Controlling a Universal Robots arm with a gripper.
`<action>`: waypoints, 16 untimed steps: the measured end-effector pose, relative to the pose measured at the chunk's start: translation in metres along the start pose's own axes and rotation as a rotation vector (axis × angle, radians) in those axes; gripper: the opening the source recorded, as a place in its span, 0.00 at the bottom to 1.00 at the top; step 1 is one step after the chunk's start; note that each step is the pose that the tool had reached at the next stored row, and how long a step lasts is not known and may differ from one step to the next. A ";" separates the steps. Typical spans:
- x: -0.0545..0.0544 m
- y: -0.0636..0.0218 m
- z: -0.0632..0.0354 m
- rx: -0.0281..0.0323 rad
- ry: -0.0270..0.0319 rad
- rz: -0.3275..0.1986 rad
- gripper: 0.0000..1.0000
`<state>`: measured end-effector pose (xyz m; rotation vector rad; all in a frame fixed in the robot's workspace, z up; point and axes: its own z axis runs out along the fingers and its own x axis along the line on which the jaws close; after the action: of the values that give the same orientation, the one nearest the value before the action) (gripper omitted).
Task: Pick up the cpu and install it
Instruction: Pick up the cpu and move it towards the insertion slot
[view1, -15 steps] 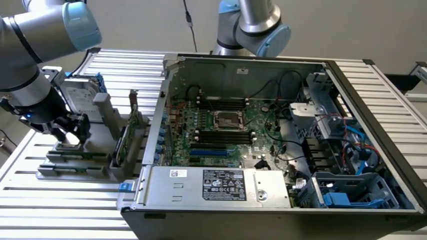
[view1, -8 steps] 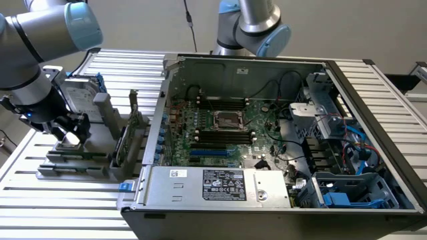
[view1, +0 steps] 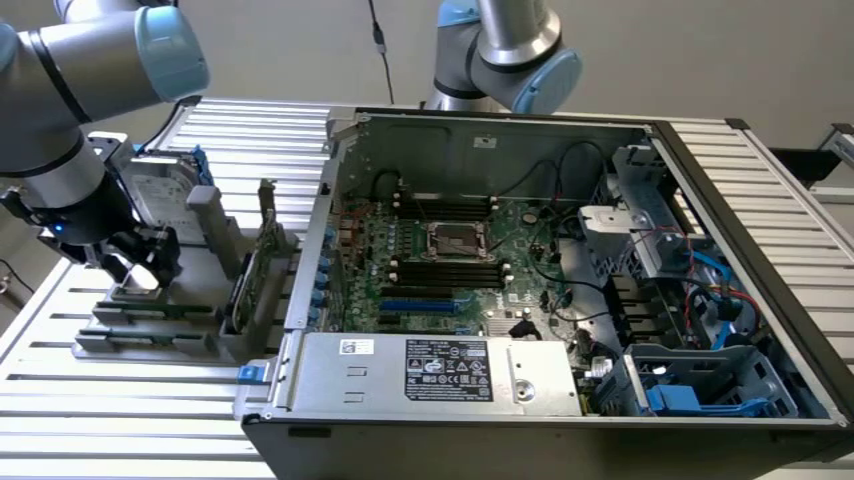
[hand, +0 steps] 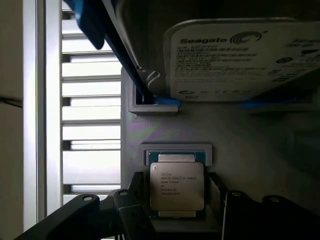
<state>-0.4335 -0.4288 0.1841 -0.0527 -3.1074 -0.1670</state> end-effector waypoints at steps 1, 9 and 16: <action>0.000 0.0001 0.0000 0.0028 -0.0001 0.000 0.62; -0.001 0.0012 0.0001 0.0118 -0.0005 0.000 0.62; -0.001 0.0020 0.0000 0.0155 -0.0005 0.000 0.62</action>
<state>-0.4320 -0.4268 0.1842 -0.0530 -3.1088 -0.1429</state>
